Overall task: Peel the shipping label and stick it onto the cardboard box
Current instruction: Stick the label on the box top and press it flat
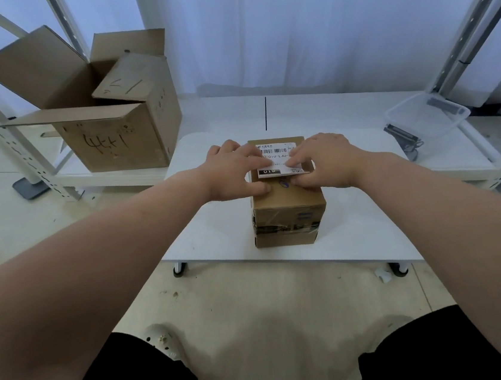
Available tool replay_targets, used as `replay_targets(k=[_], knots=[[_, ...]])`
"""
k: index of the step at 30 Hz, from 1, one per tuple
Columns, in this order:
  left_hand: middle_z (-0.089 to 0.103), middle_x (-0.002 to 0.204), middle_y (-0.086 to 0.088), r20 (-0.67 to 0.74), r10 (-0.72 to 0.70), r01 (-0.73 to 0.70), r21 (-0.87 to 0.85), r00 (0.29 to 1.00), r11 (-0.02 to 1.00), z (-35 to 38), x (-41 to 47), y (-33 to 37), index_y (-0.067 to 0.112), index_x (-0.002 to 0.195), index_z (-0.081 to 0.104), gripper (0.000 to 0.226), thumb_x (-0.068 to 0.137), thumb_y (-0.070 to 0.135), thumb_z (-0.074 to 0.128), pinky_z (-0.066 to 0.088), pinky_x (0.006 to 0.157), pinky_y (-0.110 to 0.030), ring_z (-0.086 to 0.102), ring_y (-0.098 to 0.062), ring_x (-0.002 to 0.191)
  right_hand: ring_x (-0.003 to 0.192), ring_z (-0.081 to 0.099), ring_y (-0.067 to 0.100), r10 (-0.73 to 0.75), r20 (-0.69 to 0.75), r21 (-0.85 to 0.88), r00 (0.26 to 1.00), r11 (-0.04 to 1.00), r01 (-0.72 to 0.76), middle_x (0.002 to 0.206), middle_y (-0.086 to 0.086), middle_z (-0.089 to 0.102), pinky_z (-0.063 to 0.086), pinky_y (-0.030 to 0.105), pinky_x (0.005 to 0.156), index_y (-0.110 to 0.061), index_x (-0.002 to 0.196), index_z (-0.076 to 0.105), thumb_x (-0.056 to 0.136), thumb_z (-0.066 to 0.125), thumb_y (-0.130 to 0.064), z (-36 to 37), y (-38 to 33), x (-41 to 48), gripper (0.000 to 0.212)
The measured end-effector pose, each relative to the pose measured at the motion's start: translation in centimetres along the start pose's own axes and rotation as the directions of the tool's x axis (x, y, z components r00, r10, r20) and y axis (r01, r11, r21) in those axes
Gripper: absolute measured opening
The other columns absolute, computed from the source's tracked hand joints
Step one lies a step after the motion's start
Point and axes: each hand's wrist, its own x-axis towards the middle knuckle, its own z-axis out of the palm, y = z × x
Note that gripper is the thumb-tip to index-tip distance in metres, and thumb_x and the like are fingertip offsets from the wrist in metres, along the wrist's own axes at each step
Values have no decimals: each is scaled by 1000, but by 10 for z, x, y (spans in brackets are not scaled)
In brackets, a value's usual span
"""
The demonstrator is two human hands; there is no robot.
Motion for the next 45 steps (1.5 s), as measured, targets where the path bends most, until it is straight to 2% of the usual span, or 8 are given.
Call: replay_targets(k=[5,12,17,24,34,39,42,45], knots=[[40,145,9,-23,28,-28,1,999,1000,-3,-6,3,38,138,45,50,90,54,46,17,109,-43,24,-25,135,139,31,22,36,56,40,998,998,-39,146,-2,46,15,49,117,-36,135,50,88,56,-46,2,0,-3,48],[39,148,12,-20,39,-37,74,999,997,-5,-12,0,37,139,44,57,87,62,44,16,112,-43,23,-23,139,124,48,26,11,-20,91,1000,996,-9,131,3,58,40,42,102,-25,122,64,88,60,-38,0,-6,-19,37],[15,157,5,145,-56,106,-372,988,922,1,-15,3,33,144,33,76,79,55,64,35,110,-37,42,-25,131,129,41,25,89,80,364,993,925,-112,147,6,38,38,31,98,-26,133,53,90,62,-30,0,-5,-25,44],[25,155,0,47,-71,84,-421,996,903,4,-1,4,18,145,34,71,85,43,63,38,105,-30,47,-21,125,128,44,27,128,69,375,989,916,-145,148,6,41,34,33,105,-20,140,47,92,60,-26,5,-2,-6,50],[55,137,3,-173,-34,23,-66,984,998,4,23,-4,25,130,56,54,86,56,54,33,106,-38,44,-21,129,132,37,32,55,-31,188,998,981,-49,147,9,41,32,42,112,-20,127,61,93,56,-27,7,3,17,35],[61,129,6,-201,33,-39,-25,979,999,2,25,2,28,122,62,42,88,50,53,31,100,-36,47,-21,122,118,49,31,-16,-56,151,998,988,25,120,7,62,44,46,97,-27,111,68,92,52,-28,5,-5,18,25],[54,136,12,-139,25,-23,19,990,1000,-1,21,0,33,129,56,46,89,54,49,24,105,-39,38,-20,130,138,31,30,15,7,34,1000,999,-15,149,2,42,26,50,113,-42,129,54,95,48,-35,3,-6,19,35],[51,139,16,-124,-18,28,82,992,996,-3,16,-10,34,132,53,52,88,60,45,20,107,-40,34,-18,133,141,25,27,78,-19,-7,997,997,-78,149,-1,41,15,52,117,-41,129,55,93,50,-44,1,-1,16,36]])
